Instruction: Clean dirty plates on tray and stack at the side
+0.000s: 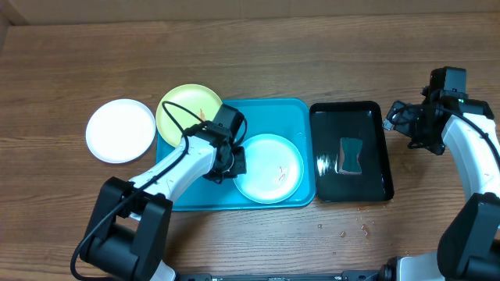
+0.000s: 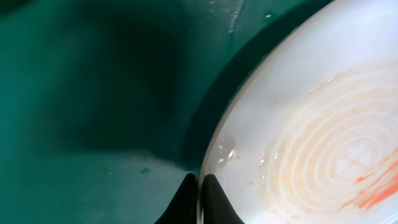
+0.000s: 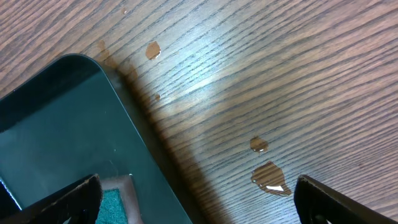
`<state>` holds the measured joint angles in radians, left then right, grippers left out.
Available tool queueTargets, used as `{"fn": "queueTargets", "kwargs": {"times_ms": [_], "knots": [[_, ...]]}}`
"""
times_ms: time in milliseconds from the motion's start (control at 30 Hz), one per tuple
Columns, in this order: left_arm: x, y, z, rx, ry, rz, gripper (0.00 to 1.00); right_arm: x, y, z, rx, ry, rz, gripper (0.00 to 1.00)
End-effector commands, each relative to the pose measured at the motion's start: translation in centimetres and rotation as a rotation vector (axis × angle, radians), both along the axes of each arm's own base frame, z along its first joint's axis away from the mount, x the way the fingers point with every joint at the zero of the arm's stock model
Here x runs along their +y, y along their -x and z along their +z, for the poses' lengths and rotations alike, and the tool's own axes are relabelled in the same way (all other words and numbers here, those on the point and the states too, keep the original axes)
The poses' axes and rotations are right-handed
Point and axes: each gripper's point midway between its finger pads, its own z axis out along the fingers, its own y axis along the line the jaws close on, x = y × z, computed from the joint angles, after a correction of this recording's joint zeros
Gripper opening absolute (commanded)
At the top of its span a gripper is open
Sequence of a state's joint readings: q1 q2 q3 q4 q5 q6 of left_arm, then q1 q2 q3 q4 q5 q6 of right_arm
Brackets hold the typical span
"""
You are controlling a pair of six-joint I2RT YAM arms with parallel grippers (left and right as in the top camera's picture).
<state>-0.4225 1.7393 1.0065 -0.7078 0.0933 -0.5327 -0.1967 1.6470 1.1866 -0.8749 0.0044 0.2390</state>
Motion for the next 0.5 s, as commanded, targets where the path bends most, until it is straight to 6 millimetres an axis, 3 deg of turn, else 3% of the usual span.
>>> {"fn": "queueTargets", "kwargs": {"times_ms": [0,467], "knots": [[1.11,0.34,-0.47,0.018,-0.04,0.043,0.04,-0.28,-0.63,0.68,-0.025,0.005,-0.007,1.0],[1.13,1.09,-0.42,0.058,-0.035,0.077,0.05,-0.28,-0.63,0.68,-0.025,0.005,-0.007,1.0]]}}
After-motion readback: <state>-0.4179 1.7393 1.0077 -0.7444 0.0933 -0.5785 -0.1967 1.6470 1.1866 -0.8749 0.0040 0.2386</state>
